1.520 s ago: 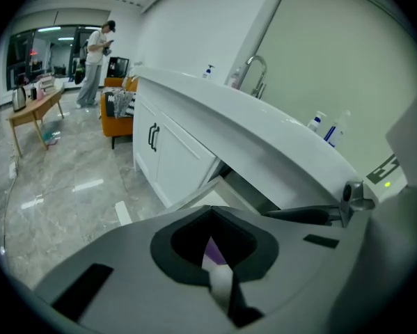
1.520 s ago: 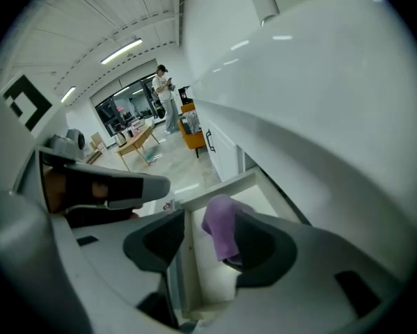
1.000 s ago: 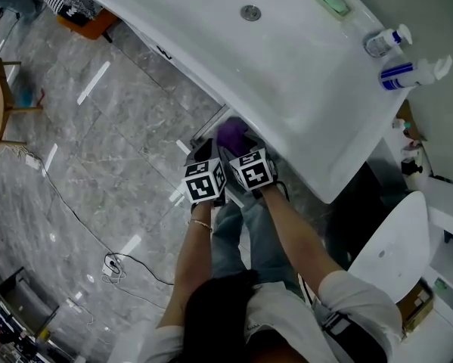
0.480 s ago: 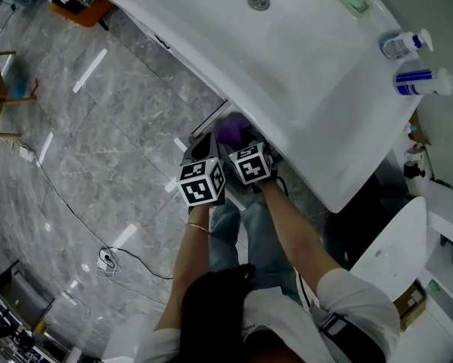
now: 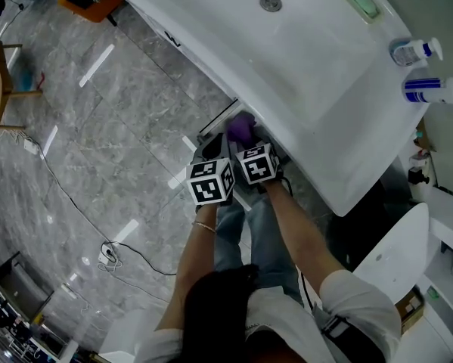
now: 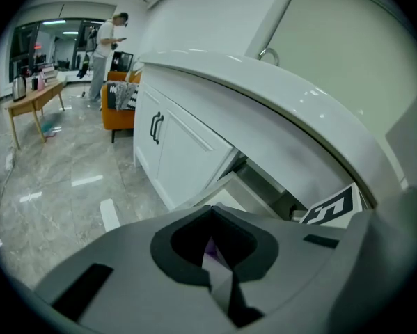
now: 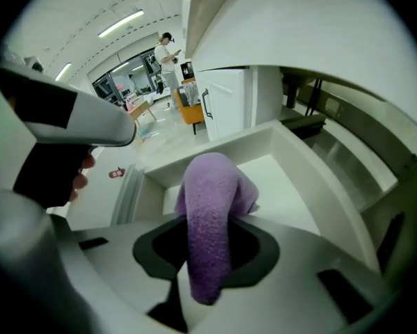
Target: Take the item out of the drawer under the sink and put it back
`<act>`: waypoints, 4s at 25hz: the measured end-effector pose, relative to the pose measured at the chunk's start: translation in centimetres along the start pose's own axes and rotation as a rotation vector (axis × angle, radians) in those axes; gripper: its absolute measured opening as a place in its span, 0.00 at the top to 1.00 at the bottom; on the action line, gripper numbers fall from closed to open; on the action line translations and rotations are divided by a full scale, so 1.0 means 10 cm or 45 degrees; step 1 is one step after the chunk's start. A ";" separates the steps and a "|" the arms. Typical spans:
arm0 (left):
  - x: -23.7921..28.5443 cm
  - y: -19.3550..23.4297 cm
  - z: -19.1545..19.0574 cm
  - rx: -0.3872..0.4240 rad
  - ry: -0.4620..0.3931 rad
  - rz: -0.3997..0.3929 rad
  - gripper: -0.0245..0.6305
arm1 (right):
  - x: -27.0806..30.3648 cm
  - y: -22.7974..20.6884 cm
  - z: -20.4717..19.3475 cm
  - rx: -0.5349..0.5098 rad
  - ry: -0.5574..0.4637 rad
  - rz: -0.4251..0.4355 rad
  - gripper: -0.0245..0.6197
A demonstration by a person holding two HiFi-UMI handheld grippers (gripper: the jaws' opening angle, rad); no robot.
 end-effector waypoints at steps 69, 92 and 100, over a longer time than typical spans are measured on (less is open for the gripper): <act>-2.85 -1.26 1.28 0.370 -0.548 -0.255 0.96 | -3.81 1.03 1.29 -0.043 -0.836 -0.198 0.84; -2.94 -1.53 1.22 0.371 -0.632 -0.274 0.96 | -4.12 0.86 1.17 -0.037 -0.943 -0.314 0.85; -2.87 -1.54 1.19 0.369 -0.621 -0.269 0.96 | -4.09 0.77 1.13 -0.042 -0.925 -0.355 0.85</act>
Point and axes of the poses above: the fingertips, and each gripper's own axes: x forward along the fingers, y to its left, z out of its top, the point moved 3 cm from there along -x, backward along the fingers
